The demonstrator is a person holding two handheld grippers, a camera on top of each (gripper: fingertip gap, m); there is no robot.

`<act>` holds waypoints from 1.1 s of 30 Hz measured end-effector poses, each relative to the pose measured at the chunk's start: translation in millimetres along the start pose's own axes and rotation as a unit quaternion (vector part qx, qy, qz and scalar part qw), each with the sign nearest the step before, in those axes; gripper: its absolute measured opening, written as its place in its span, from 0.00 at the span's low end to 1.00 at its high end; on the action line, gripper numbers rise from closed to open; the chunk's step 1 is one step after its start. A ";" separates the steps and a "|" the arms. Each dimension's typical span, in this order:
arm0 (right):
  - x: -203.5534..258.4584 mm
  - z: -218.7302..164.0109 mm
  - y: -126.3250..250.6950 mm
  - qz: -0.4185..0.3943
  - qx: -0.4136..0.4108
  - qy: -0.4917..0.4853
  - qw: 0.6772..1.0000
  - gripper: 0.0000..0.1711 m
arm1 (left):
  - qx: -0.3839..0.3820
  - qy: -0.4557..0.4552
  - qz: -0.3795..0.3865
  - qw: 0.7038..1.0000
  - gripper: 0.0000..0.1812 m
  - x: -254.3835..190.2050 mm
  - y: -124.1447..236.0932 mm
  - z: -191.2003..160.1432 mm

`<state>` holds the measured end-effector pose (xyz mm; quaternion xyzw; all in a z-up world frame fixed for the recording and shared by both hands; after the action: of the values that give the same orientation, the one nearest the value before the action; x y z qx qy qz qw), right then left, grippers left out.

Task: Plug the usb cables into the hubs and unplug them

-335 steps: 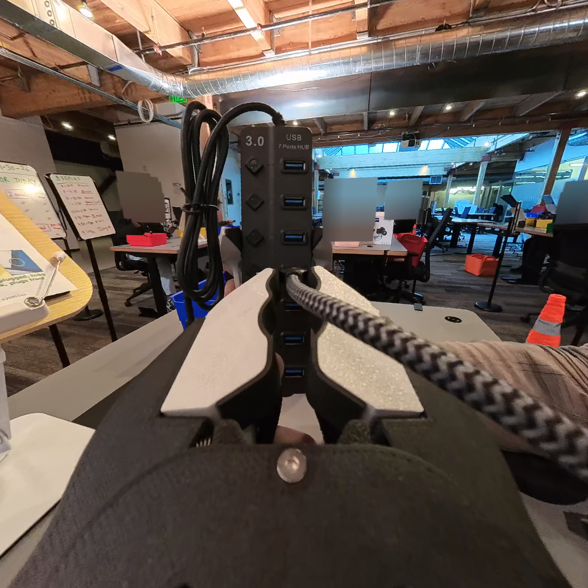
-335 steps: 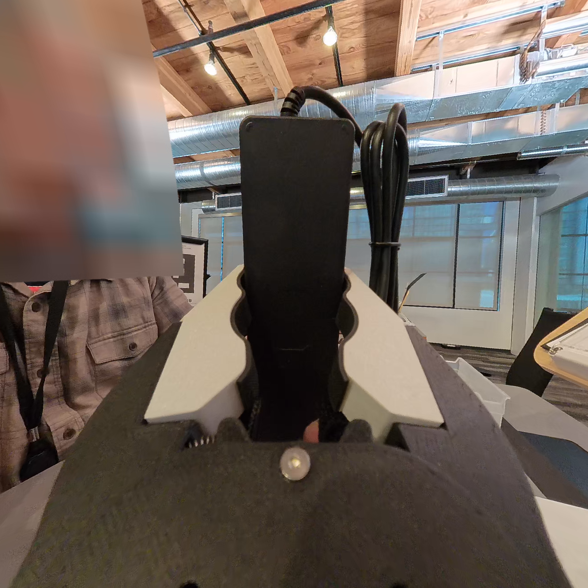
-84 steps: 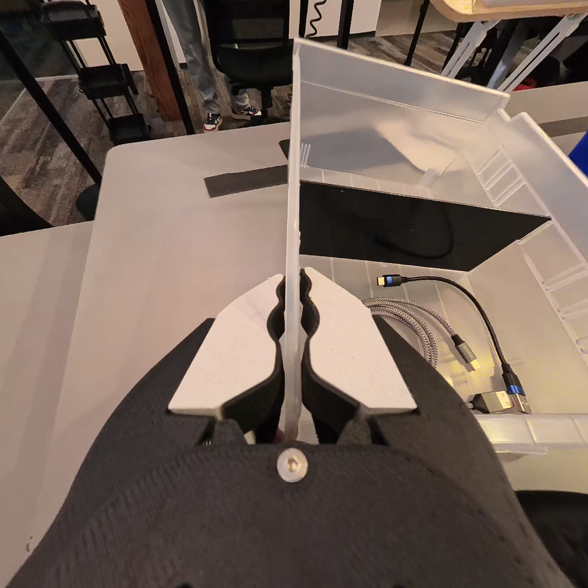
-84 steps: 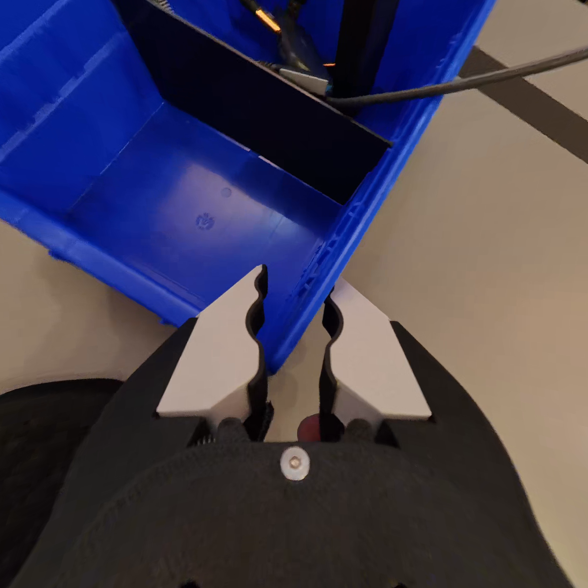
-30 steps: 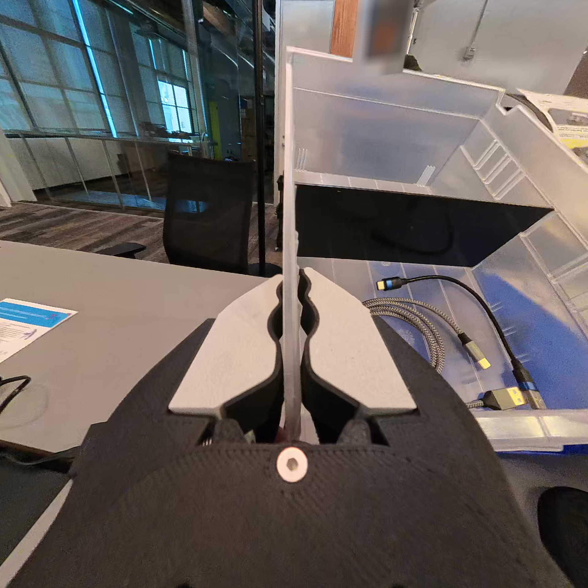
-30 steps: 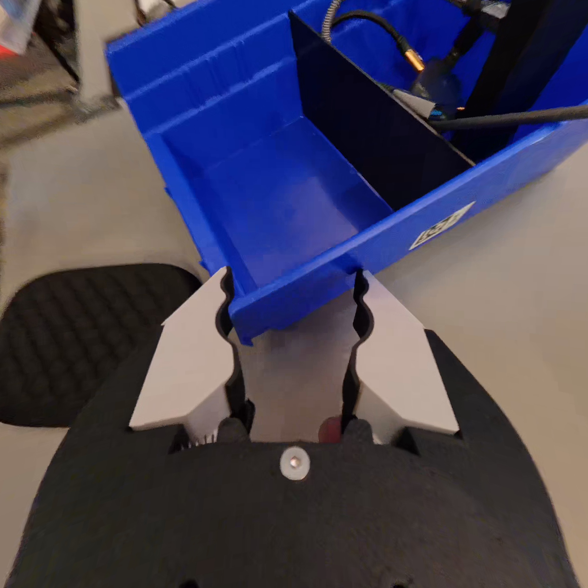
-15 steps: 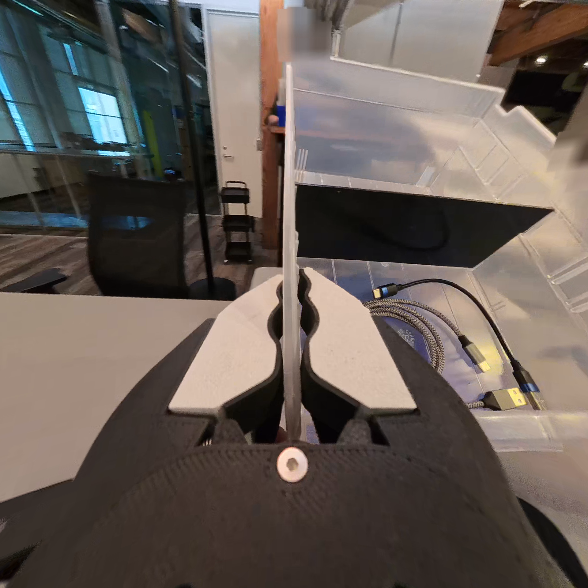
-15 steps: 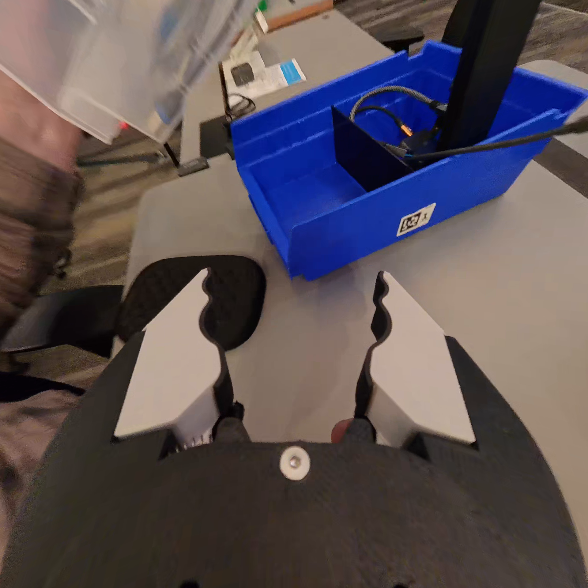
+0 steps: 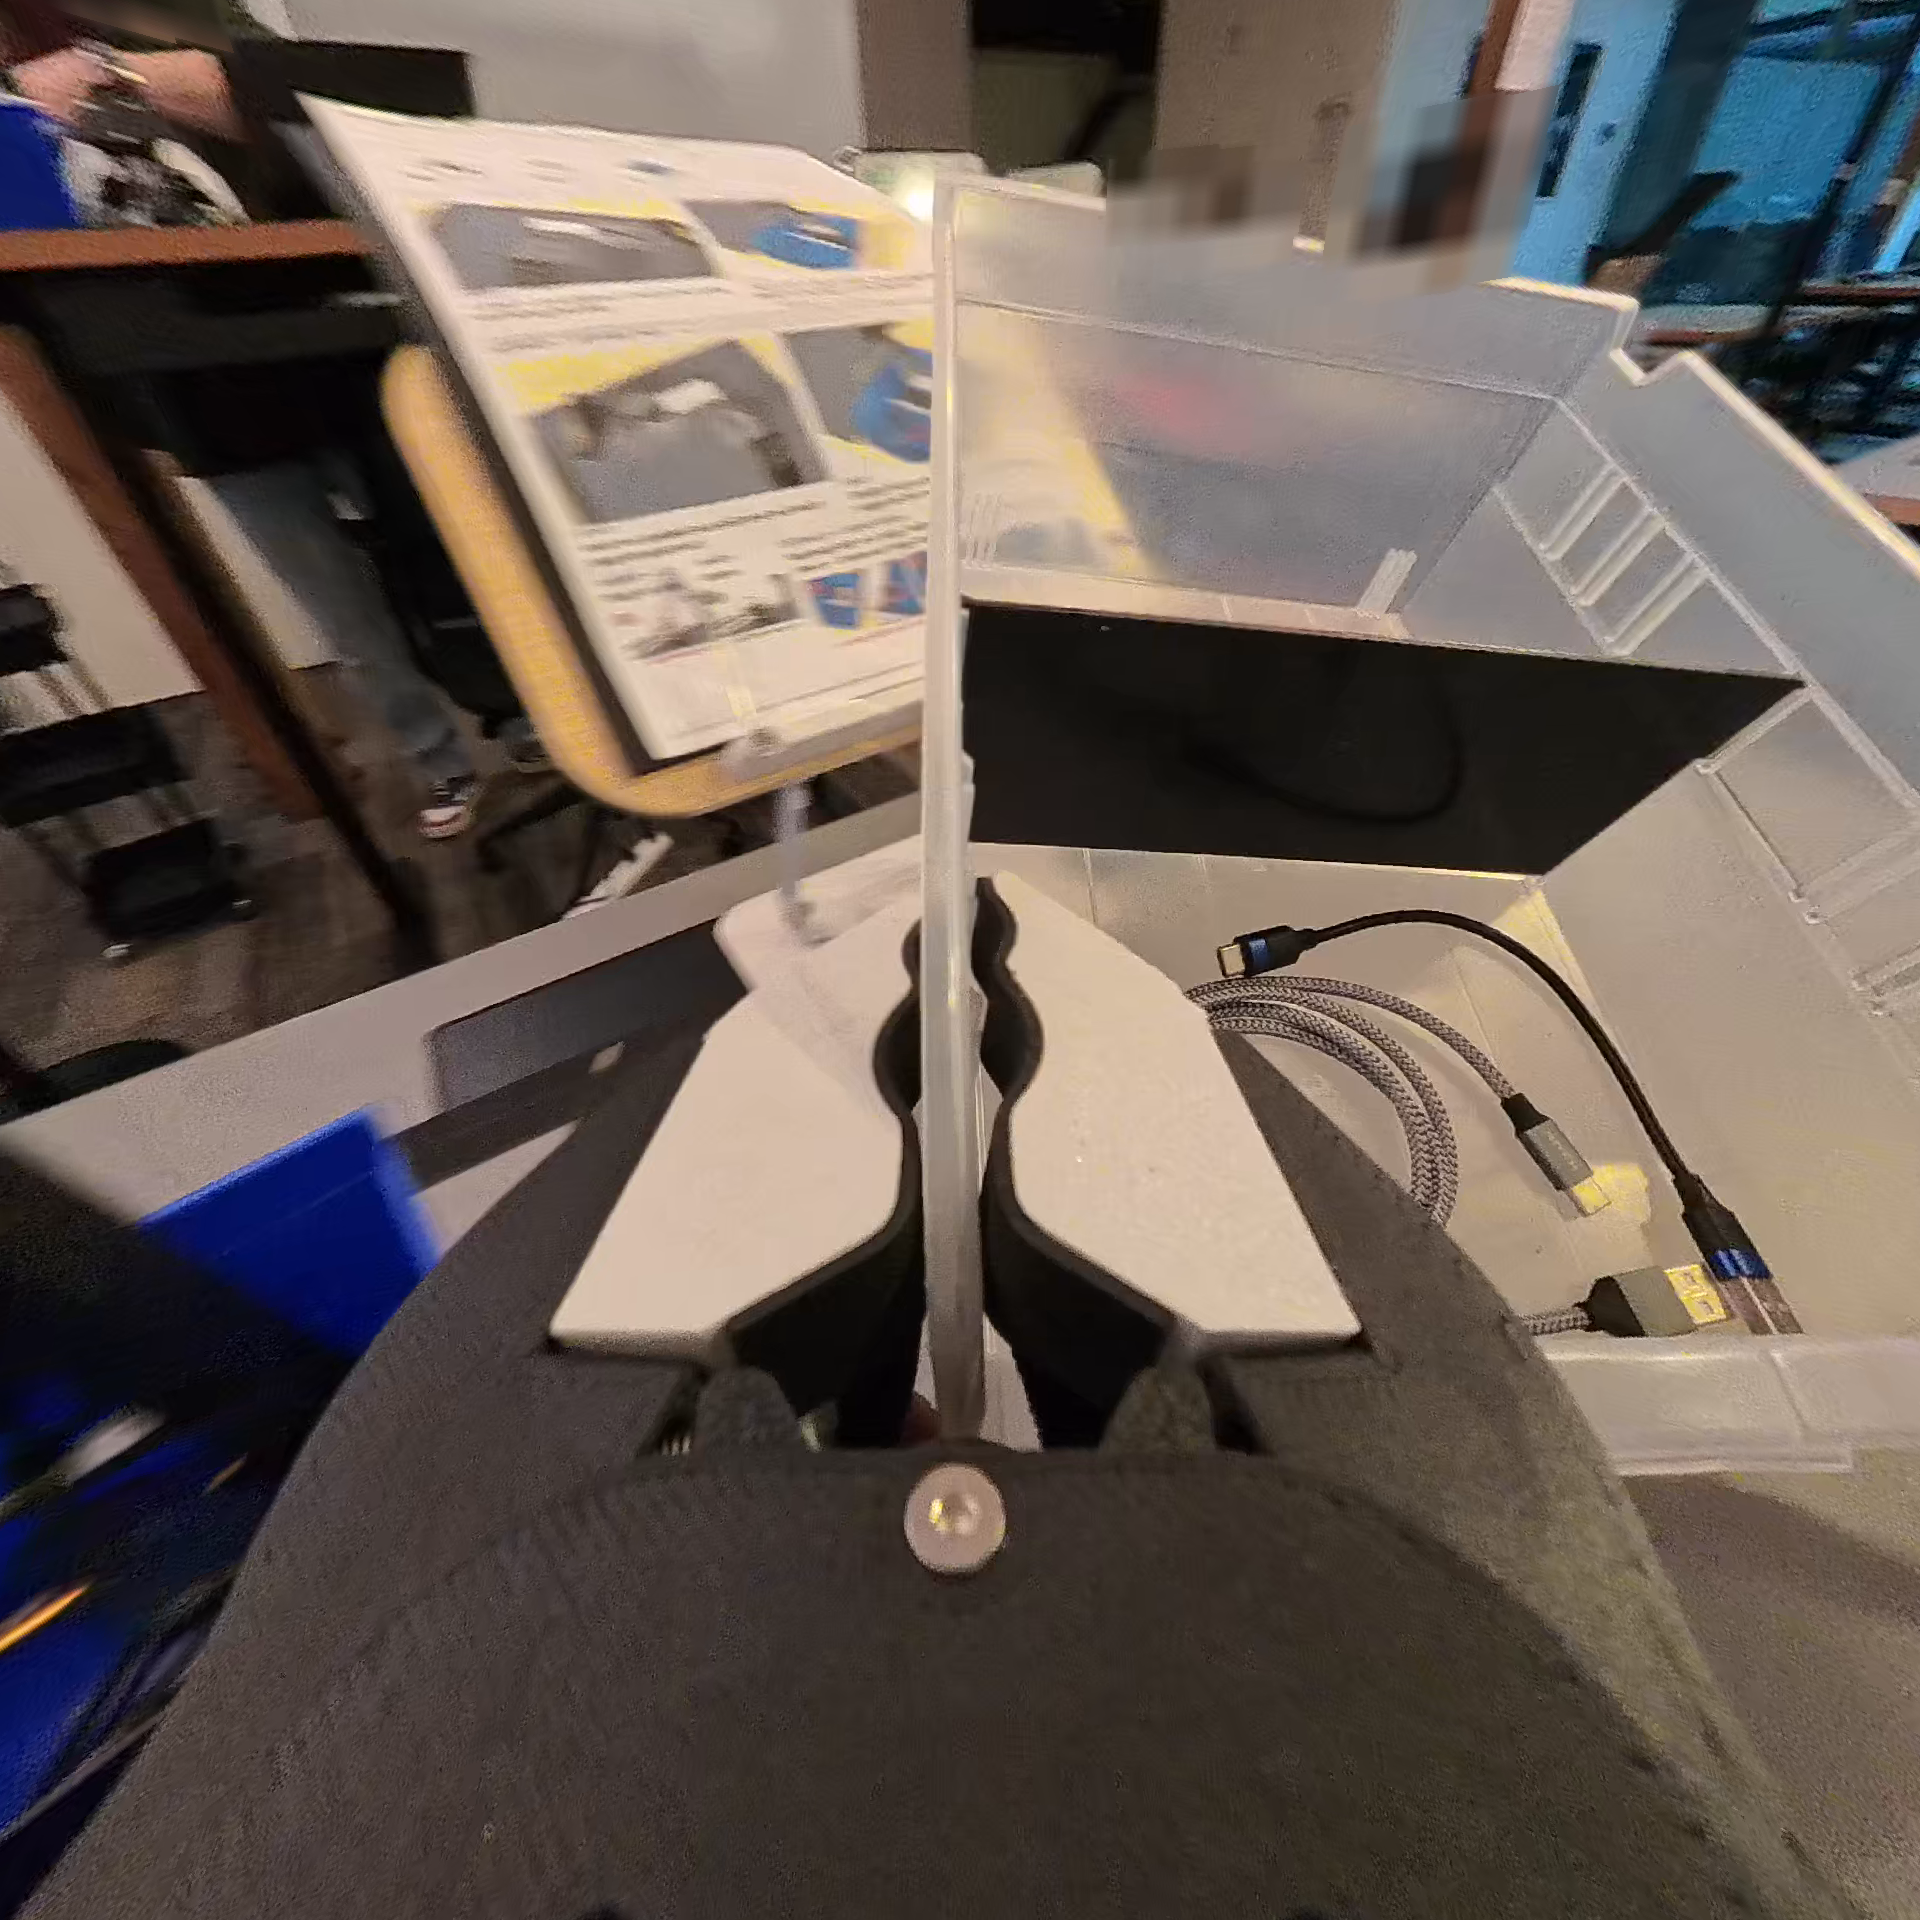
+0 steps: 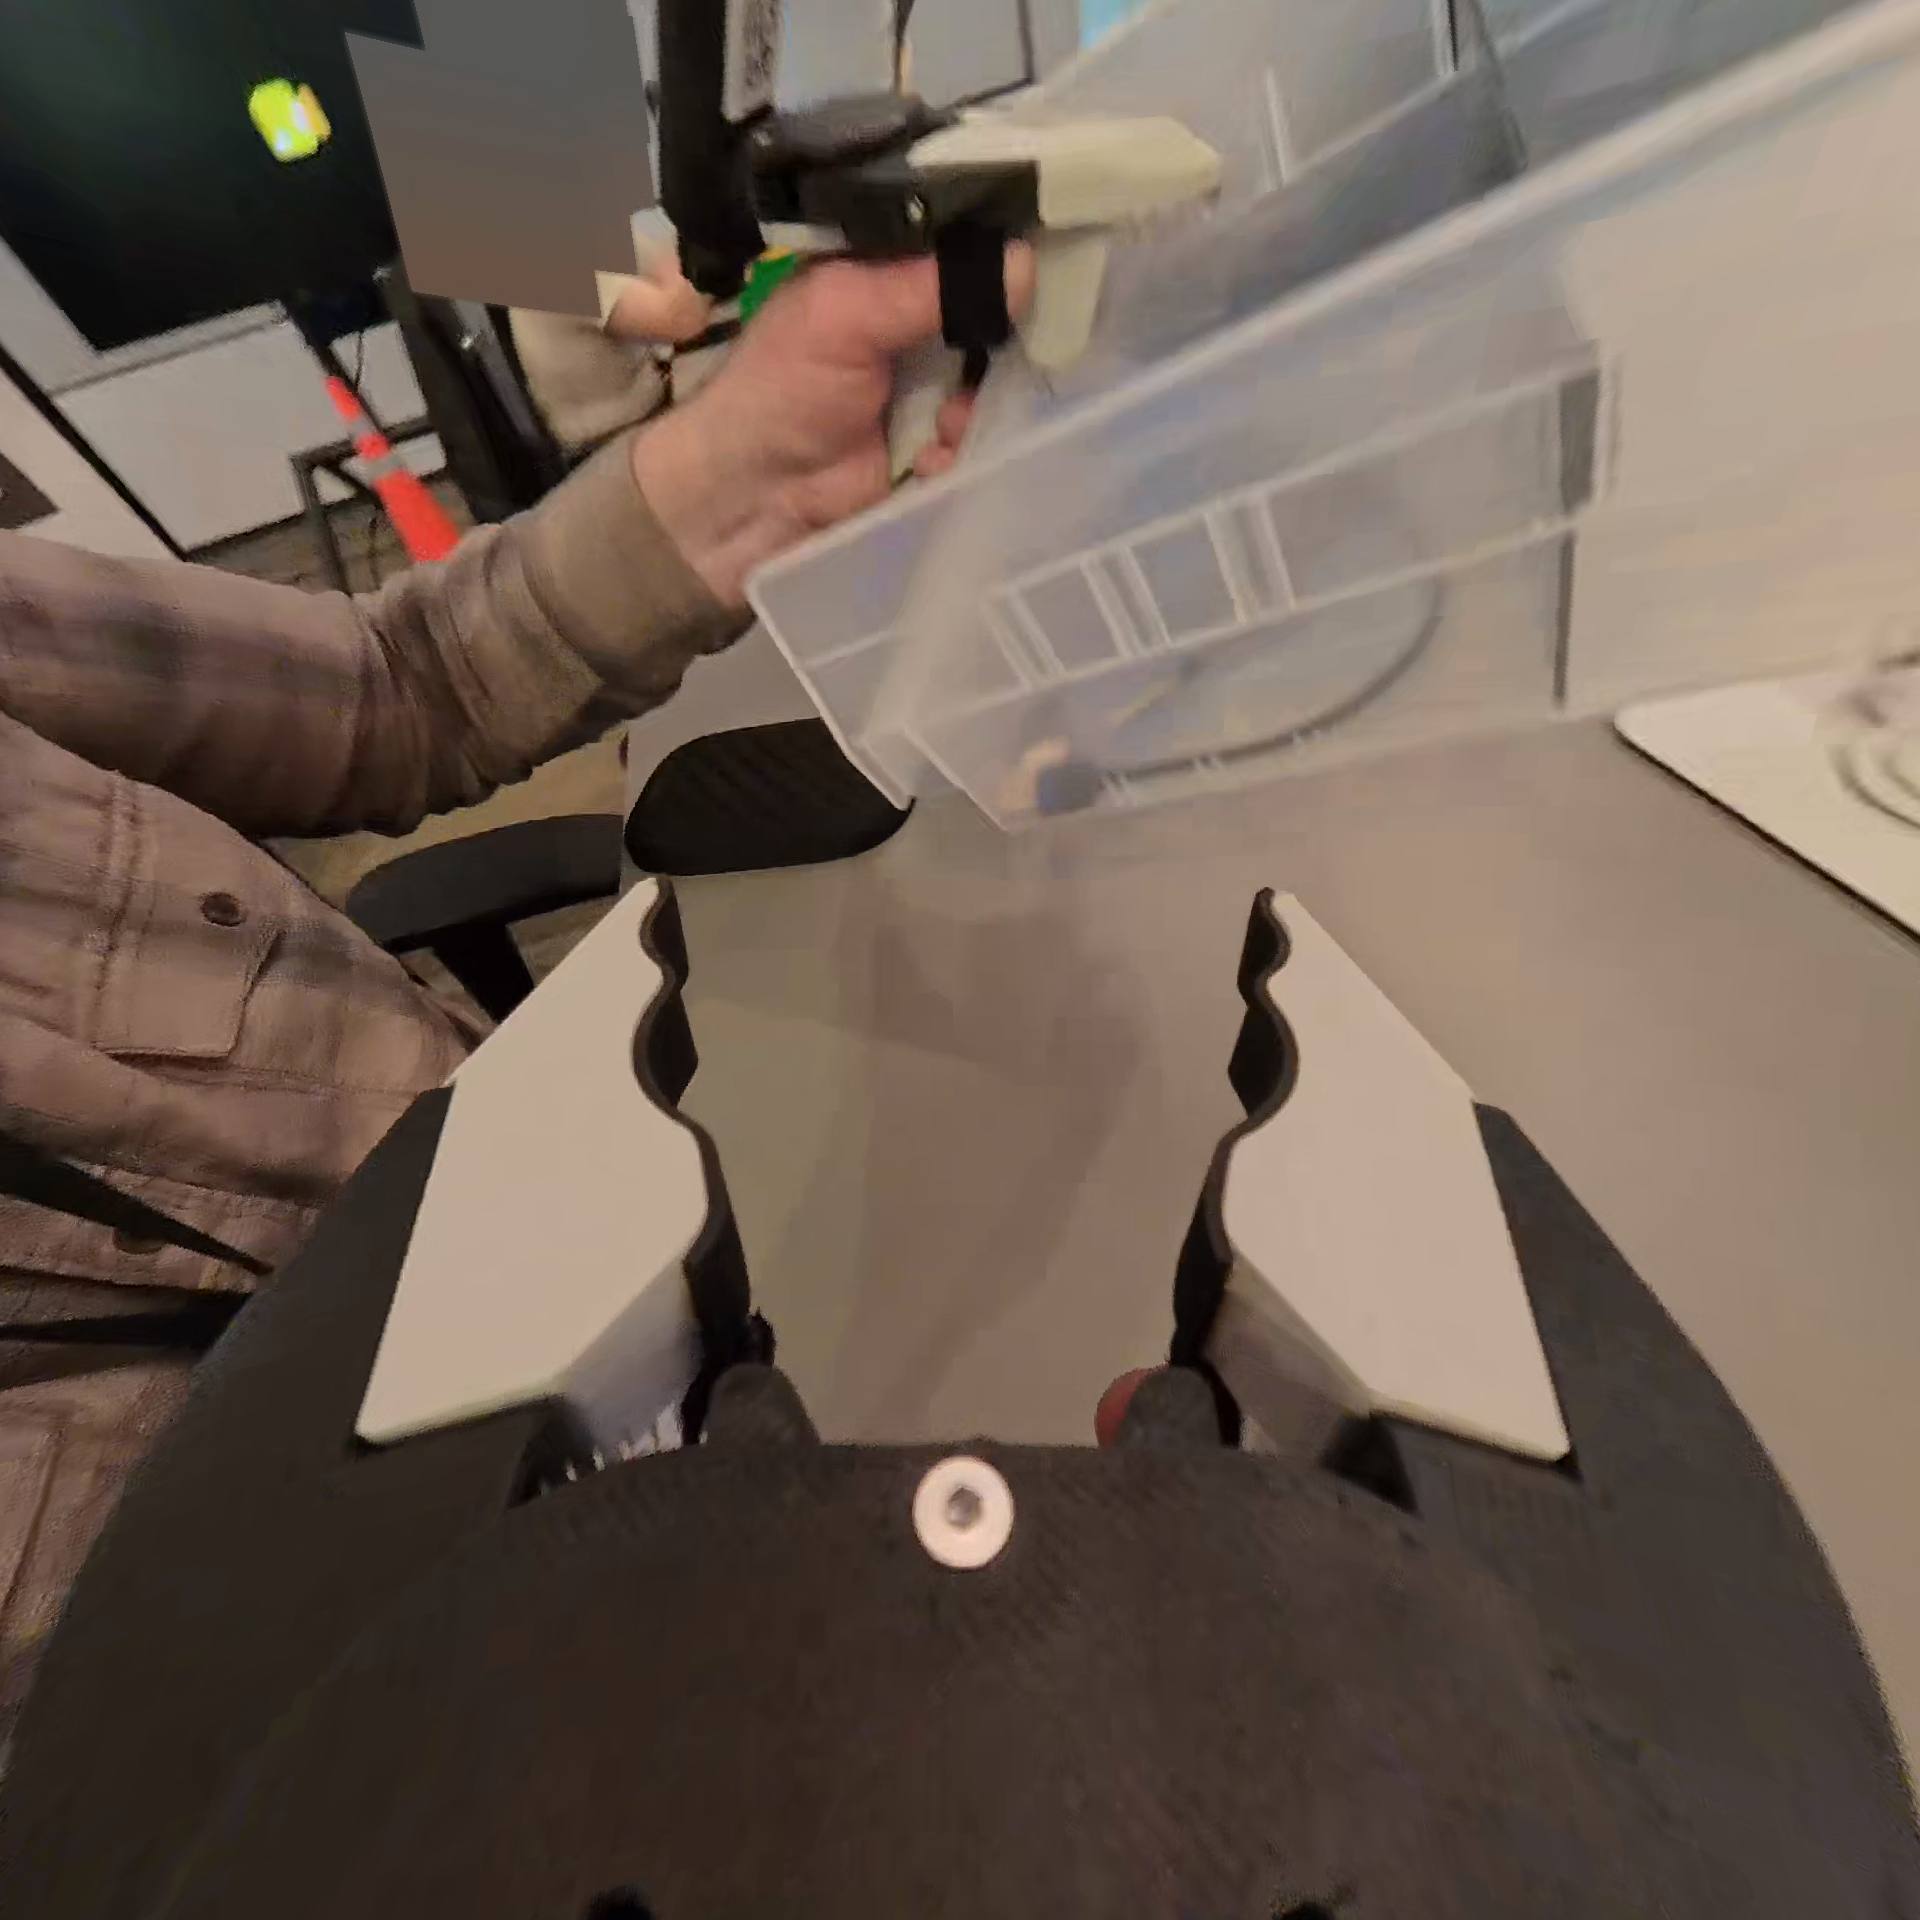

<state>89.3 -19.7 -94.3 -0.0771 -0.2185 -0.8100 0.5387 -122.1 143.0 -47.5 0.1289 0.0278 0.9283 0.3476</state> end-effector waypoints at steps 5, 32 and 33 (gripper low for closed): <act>-20.0 -12.9 68.4 -0.144 -0.083 -0.012 0.986 0.64 | 0.005 0.011 -0.073 0.997 0.03 -75.9 -95.8 7.9; -160.9 -131.1 200.4 -0.425 -0.033 -0.126 0.896 0.57 | 0.138 0.041 -0.146 0.979 0.03 -301.6 -280.6 -72.8; -163.4 -133.0 202.6 -0.432 -0.032 -0.125 0.893 0.55 | 0.134 0.040 -0.142 0.980 0.03 -303.5 -280.7 -73.7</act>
<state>354.4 -6.4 -217.1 -0.0928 -0.2698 -0.9531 0.1014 258.0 160.2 -225.1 0.1320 0.1836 0.8618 0.4540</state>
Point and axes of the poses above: each gripper's, where its closed fingertips meet, y back along the fingers, z out of its top, x = y × z across the jaws, the point moved 3 cm from there along y, back along the fingers, and after that the axes turned 10 degrees about -y, right-handed, at the moved point
